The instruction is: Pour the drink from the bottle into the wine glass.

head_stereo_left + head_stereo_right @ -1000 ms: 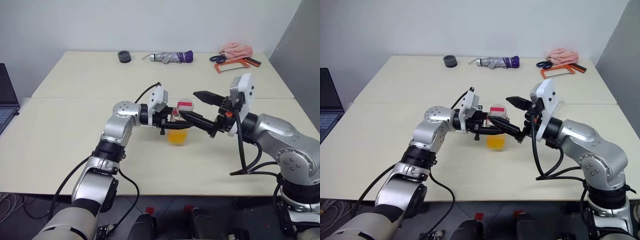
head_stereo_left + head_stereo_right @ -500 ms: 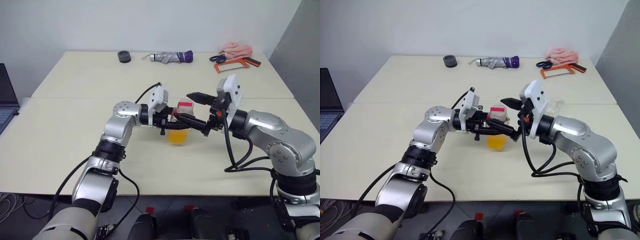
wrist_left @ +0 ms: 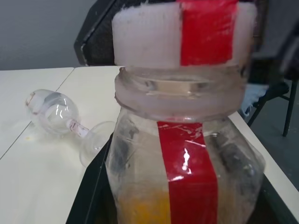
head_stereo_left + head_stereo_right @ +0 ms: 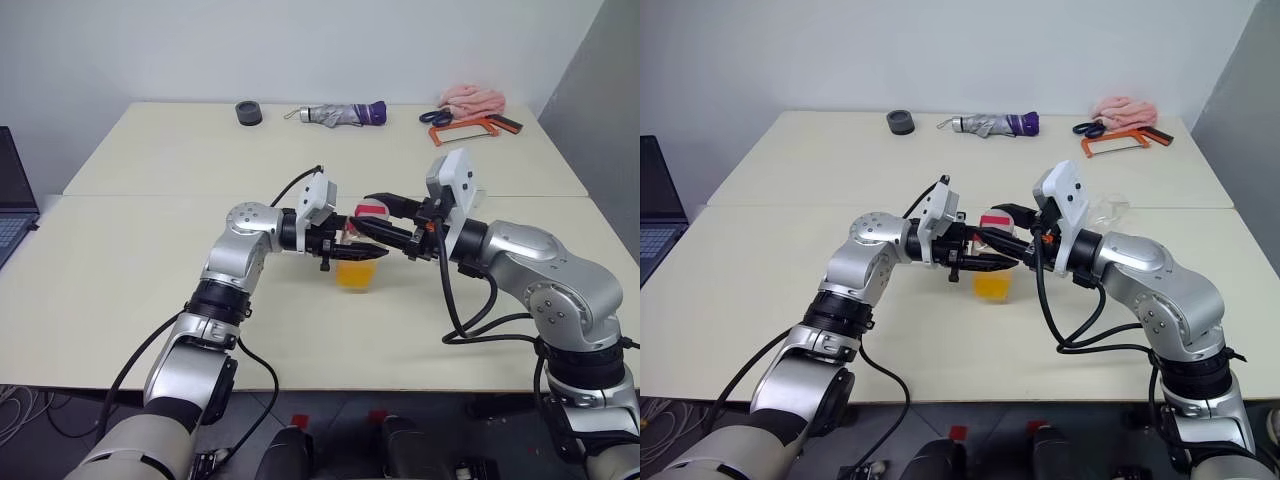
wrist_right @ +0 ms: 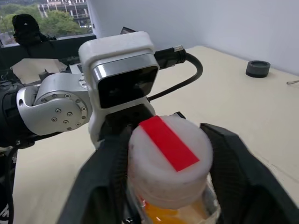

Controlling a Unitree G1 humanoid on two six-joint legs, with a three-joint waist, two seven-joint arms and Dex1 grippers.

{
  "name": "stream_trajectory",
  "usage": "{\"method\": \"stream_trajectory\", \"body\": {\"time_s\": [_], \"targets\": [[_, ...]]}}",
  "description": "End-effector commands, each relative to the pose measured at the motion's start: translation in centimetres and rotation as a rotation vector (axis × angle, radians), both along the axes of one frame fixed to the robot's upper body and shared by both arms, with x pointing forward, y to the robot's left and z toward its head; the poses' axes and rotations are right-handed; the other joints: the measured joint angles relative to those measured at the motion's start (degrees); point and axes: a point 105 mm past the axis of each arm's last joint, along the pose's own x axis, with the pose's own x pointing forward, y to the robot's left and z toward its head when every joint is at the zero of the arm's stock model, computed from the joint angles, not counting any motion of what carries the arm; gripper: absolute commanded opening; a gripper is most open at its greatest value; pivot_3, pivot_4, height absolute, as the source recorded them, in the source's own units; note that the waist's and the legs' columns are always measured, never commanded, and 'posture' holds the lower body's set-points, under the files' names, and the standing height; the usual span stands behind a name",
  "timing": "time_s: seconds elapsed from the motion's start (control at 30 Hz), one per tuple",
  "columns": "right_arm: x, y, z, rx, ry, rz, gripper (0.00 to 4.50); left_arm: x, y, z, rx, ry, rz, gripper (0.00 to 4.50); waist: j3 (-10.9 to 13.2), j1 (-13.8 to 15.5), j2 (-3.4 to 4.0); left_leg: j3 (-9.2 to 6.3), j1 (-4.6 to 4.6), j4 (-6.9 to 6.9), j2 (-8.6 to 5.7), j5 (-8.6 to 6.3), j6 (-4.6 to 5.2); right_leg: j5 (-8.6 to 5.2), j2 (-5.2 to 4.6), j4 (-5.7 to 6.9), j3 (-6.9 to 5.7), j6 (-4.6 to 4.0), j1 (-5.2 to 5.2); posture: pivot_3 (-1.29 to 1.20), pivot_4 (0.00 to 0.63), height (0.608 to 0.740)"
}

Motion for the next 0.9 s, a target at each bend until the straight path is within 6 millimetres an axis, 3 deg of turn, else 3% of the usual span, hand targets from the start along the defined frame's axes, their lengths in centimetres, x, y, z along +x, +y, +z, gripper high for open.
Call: {"method": "stream_trajectory", "body": {"time_s": [0.03,0.3,0.5,0.63,0.67,0.77,0.9], "targets": [[-0.8,0.5,1.5,0.015,-0.085,0.032,1.87,-0.4,-0.4,1.5,-0.027,-0.064,-0.021,1.71,0.00,0.00,0.00,0.00,0.00,0.00,0.00,0.00,0.00,0.00,0.00,0.00,-0.01,0.00,0.00,0.00,0.150,0.740],[-1.1,-0.3,1.9,-0.132,-0.360,-0.048,1.80,-0.4,-0.2,1.4,-0.027,-0.060,-0.013,1.69,0.00,0.01,0.00,0.01,-0.01,0.00,-0.03,0.00,0.00,0.00,0.01,-0.02,-0.01,0.00,0.00,0.00,0.150,0.740],[-1.8,-1.2,2.4,-0.043,-0.342,-0.065,1.78,-0.5,-0.1,1.2,-0.028,-0.053,-0.007,1.69,0.00,0.02,0.00,0.00,0.00,0.00,-0.01,0.00,-0.01,0.00,0.01,-0.01,-0.01,0.00,0.00,0.00,0.150,0.740],[-1.6,-4.5,2.0,-0.001,-0.246,-0.153,1.75,-0.3,0.3,1.3,-0.040,-0.051,0.022,1.69,0.00,0.29,-0.01,-0.02,-0.02,0.01,0.01,0.00,-0.01,0.00,-0.04,0.00,-0.01,0.00,0.02,0.00,0.150,0.740],[-1.3,-6.1,1.6,-0.001,-0.237,-0.214,1.75,-0.1,0.5,1.4,-0.049,-0.049,0.037,1.69,0.00,0.41,-0.01,-0.02,-0.01,0.01,0.01,0.00,0.00,0.00,-0.05,-0.01,0.00,0.00,0.03,0.00,0.150,0.740],[-1.2,-10.8,-1.6,-0.054,-0.138,-0.352,1.75,0.3,1.1,2.0,-0.076,-0.050,0.079,1.69,0.00,1.12,-0.02,0.02,-0.02,0.00,-0.02,0.00,0.01,0.00,-0.06,-0.04,-0.02,0.00,0.06,0.00,0.150,0.740],[-1.6,-15.2,-6.6,-0.176,-0.005,-0.495,1.75,0.6,1.7,2.8,-0.100,-0.059,0.113,1.69,0.00,1.34,-0.02,0.22,0.00,0.00,-0.06,-0.01,0.01,0.00,-0.02,-0.05,0.02,0.00,0.09,0.00,0.150,0.740]]}}
